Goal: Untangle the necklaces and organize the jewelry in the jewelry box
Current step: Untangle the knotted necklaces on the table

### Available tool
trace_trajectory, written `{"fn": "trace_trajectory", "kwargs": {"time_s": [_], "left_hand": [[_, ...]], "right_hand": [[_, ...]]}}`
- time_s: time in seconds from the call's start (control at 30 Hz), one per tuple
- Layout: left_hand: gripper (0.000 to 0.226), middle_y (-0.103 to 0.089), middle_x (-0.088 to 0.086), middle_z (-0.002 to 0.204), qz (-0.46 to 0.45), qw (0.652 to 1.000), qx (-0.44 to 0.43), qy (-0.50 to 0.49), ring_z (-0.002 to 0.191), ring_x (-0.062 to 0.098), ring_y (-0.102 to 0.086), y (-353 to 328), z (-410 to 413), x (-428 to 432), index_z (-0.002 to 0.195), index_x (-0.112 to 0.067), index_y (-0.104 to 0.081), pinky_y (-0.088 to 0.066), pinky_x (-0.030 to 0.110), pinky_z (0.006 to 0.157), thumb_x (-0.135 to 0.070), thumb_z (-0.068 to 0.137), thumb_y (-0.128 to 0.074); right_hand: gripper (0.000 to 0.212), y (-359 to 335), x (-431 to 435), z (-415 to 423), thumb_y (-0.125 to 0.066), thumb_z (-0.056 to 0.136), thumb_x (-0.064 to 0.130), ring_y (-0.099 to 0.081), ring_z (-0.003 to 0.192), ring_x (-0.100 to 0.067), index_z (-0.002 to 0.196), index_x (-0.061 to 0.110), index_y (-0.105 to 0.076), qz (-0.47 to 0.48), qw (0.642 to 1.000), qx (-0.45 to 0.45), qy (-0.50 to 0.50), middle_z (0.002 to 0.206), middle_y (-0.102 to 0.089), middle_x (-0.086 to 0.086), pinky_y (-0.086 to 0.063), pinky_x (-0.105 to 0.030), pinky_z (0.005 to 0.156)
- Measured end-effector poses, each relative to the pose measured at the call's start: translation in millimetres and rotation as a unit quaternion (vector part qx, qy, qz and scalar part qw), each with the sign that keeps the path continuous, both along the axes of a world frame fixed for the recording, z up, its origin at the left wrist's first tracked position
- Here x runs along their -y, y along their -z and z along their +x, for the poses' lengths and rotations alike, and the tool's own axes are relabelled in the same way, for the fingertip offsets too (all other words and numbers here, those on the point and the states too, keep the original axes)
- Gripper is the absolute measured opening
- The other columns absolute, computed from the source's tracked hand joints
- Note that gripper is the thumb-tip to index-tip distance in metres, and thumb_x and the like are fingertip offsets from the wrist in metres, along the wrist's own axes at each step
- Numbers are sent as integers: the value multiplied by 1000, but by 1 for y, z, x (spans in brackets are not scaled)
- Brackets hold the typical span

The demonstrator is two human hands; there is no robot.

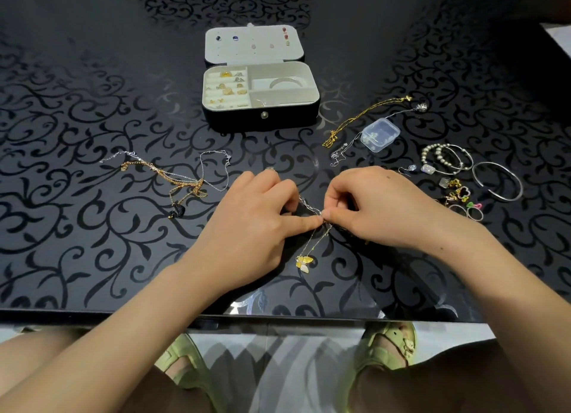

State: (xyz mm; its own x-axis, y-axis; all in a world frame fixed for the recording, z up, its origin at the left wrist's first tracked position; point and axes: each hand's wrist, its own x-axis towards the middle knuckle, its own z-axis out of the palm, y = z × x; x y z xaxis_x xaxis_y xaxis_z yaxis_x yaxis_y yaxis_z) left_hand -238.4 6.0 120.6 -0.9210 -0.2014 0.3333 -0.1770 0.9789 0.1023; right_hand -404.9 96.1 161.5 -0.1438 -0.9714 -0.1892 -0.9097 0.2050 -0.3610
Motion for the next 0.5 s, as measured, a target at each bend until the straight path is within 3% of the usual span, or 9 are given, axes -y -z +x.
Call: {"fn": "trace_trajectory", "kwargs": {"time_s": [0.27,0.5], "left_hand": [[50,-57,4,80,3,1000,14,8,72,27,-48,-4,-3,-3,104,-29,-73,-17,30,62,-11,76,-36],[51,-57,4,80,-3,1000,23,9,71,29,-50,-5,-2,-3,106,-29,-72,-16,31,62,-10,78,-34]], "right_hand": [[12,-1,0,6,-51,88,25,-52,81,-12,78,24,-57,10,1000,-23,-6,78,-59,10,-44,-30,75],[15,-1,0,5,-44,95,26,-51,88,-15,80,27,-47,25,999,-41,-20,85,-47,12,-39,-30,78]]}}
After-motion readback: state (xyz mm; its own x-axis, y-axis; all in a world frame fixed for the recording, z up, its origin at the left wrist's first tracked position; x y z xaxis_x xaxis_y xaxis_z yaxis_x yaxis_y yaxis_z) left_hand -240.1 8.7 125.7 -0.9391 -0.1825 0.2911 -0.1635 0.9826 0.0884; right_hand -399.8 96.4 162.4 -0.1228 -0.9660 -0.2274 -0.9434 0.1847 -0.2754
